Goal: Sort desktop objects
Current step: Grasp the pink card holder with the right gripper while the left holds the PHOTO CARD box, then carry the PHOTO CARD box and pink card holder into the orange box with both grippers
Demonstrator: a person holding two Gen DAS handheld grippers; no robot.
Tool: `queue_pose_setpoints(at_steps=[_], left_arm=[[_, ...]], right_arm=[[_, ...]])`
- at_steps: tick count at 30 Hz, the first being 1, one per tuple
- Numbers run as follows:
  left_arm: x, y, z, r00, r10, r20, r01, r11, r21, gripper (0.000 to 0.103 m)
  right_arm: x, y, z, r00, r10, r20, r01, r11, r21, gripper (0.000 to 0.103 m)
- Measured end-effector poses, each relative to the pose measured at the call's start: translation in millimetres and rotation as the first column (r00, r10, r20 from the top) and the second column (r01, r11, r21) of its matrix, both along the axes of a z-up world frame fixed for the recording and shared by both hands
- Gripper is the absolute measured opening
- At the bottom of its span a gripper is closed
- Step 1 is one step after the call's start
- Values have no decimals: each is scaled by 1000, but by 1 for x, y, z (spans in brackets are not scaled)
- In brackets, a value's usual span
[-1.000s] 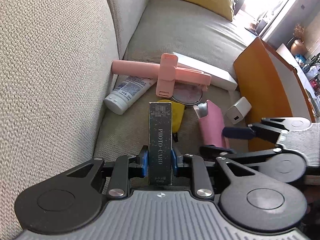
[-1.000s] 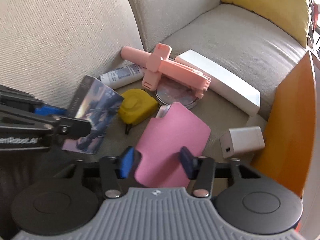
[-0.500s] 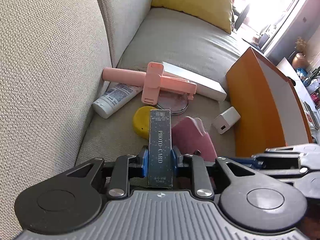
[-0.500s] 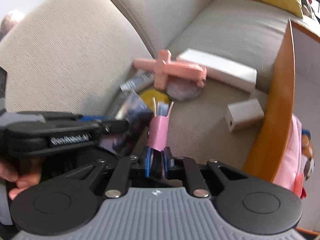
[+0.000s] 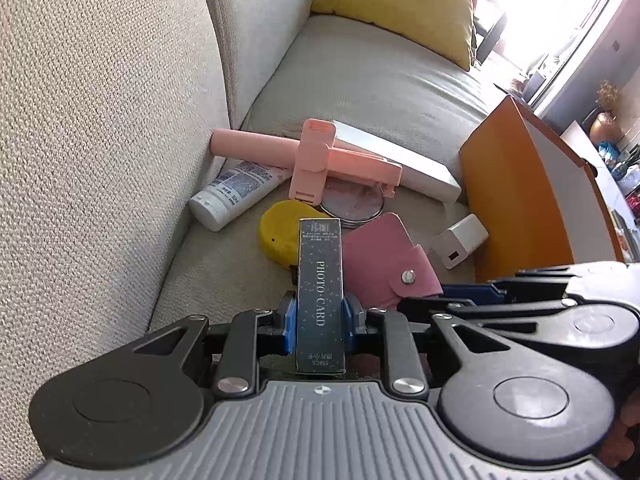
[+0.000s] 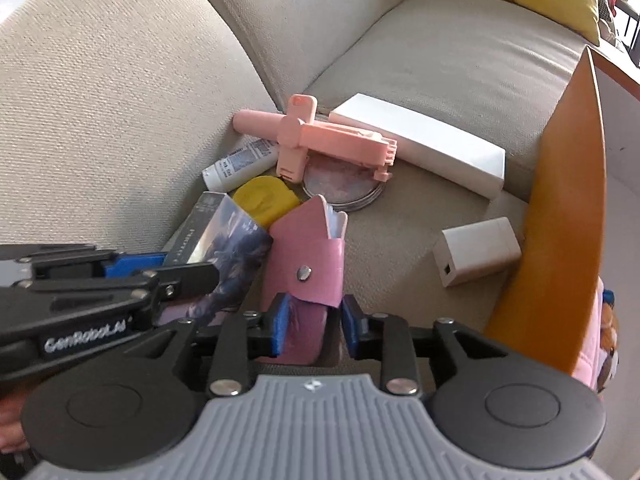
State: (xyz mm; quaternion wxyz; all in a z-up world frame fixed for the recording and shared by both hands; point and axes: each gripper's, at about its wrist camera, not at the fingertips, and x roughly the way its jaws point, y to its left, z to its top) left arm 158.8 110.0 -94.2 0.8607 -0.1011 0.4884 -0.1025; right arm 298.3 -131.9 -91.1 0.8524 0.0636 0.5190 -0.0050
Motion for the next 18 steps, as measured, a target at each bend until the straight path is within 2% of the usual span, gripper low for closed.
queue_pose_setpoints(at_steps=[4, 7, 11, 15, 18], left_arm=[[-2, 0, 0, 1000, 15, 9, -16, 1000, 8, 25], [-6, 0, 5, 999, 34, 42, -35, 999, 26, 25], [-19, -6, 20, 995, 41, 86, -44, 998, 40, 25], [-26, -20, 36, 992, 37, 124, -43, 998, 46, 25], [-37, -31, 61, 988, 14, 157, -17, 1000, 18, 25]], right_arm=[[-4, -3, 1, 1000, -2, 12, 2, 1000, 19, 21], [-14, -1, 13, 999, 12, 53, -14, 999, 35, 17], [-32, -2, 39, 990, 20, 137, -24, 1000, 21, 15], [-50, -16, 61, 983, -9, 183, -5, 997, 78, 15], [-68, -29, 77, 974, -40, 225, 16, 994, 107, 15]])
